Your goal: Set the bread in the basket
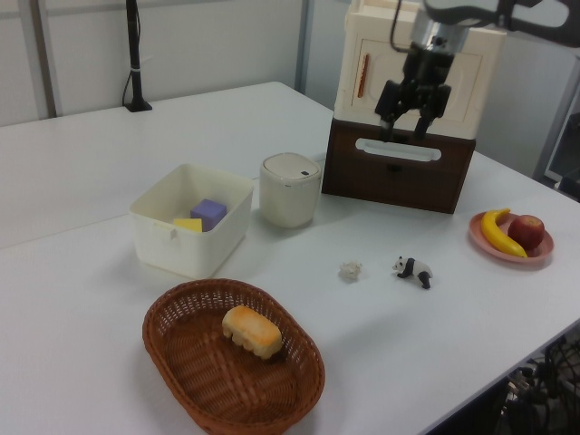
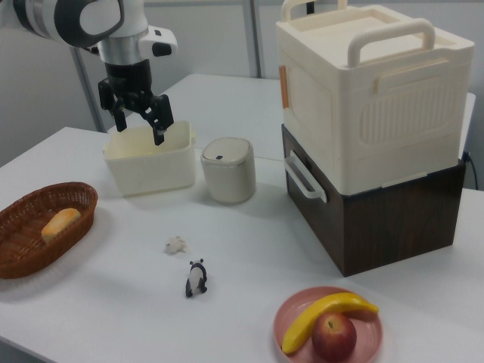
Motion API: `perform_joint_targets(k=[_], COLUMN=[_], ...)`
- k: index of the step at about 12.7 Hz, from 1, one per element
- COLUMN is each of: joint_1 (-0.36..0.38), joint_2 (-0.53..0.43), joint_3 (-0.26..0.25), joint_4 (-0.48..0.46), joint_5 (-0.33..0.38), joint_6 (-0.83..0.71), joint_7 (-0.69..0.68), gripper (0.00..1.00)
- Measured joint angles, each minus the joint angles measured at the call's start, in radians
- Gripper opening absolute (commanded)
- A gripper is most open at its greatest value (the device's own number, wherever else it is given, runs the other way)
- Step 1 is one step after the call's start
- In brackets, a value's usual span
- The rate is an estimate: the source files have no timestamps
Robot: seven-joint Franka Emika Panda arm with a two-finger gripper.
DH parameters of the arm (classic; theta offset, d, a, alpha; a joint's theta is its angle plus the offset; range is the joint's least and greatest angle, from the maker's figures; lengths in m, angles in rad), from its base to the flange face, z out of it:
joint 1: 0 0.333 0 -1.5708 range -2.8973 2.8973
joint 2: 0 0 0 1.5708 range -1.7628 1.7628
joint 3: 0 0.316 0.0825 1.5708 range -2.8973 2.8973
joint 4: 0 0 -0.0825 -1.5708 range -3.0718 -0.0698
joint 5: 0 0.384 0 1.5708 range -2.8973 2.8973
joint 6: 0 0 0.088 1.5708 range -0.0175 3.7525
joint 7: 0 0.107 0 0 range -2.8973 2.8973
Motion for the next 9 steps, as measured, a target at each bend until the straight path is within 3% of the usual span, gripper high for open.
perform_joint_targets(k=[9], joint_1=[-0.003], joint_2=[0.005], joint_3=[0.0], joint_4=[-0.005], joint_5=[0.006], joint_6=[0.0], joint_7=[0.005], gripper=[1.0])
